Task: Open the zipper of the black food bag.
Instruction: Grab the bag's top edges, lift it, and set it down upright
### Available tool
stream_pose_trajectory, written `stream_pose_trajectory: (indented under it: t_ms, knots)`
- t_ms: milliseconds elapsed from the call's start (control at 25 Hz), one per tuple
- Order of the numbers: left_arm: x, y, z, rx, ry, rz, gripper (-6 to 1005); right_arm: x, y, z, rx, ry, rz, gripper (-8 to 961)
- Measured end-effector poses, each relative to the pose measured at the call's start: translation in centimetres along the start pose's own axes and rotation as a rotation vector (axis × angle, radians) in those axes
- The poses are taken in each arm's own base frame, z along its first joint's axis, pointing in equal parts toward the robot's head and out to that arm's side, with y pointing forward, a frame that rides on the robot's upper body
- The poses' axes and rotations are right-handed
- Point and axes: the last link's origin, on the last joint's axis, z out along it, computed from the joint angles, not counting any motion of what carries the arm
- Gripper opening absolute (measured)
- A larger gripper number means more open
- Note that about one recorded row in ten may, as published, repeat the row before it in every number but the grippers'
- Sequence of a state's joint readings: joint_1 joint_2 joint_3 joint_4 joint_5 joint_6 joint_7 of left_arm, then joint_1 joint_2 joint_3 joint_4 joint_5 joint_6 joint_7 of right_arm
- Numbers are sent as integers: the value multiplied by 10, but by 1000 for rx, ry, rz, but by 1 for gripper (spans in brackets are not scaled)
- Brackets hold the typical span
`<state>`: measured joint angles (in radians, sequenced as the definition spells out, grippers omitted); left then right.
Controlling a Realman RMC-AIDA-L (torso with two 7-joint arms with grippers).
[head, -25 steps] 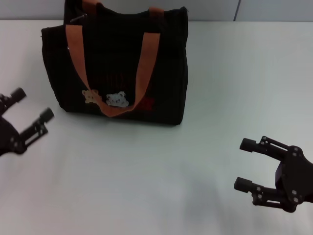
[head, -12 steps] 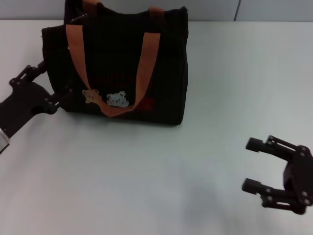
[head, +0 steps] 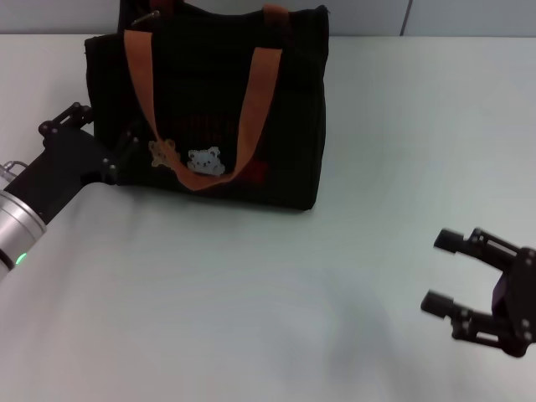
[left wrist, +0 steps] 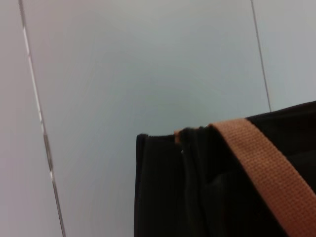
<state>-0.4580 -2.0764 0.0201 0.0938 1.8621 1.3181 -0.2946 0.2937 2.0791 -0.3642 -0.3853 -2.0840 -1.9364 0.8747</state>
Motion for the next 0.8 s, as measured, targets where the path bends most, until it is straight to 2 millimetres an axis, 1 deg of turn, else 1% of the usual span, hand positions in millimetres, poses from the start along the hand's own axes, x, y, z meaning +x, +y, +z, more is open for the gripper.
stream_pose_trajectory:
  t_ms: [80,160,240,280,360,440,480,520,640,680,720,800]
  knots:
    - [1,4,4,5,8,30,626,-2,0,-1,35,-47,7,831]
    - [1,6,6,5,12,31,618,-2,0,-2,49,-58,7,831]
    - [4,11,7,0,35,38,540,-3,0,-6,80,-83,5,831]
    - [8,16,7,-4,71,60,501,-3,0,-10,112,-105,4,831]
    - [10,17,7,-5,84,71,424,-3,0,-12,129,-115,3,831]
    - [13,20,7,-13,109,90,345,-3,-2,-15,177,-138,5,831]
    - [17,23,5,-27,143,118,305,-2,-3,-17,228,-167,9,831]
    - [17,23,5,-27,143,118,266,-2,-3,-17,228,-167,9,831]
    - [23,27,2,-40,187,189,140,-1,-7,-20,321,-220,-14,831]
    - [26,29,1,-46,217,226,94,-2,-12,-20,384,-247,-45,831]
    - [26,29,1,-46,217,226,94,-2,-12,-20,384,-247,-45,831]
    - [34,31,-4,-61,279,240,94,-4,-18,-17,428,-285,-52,831]
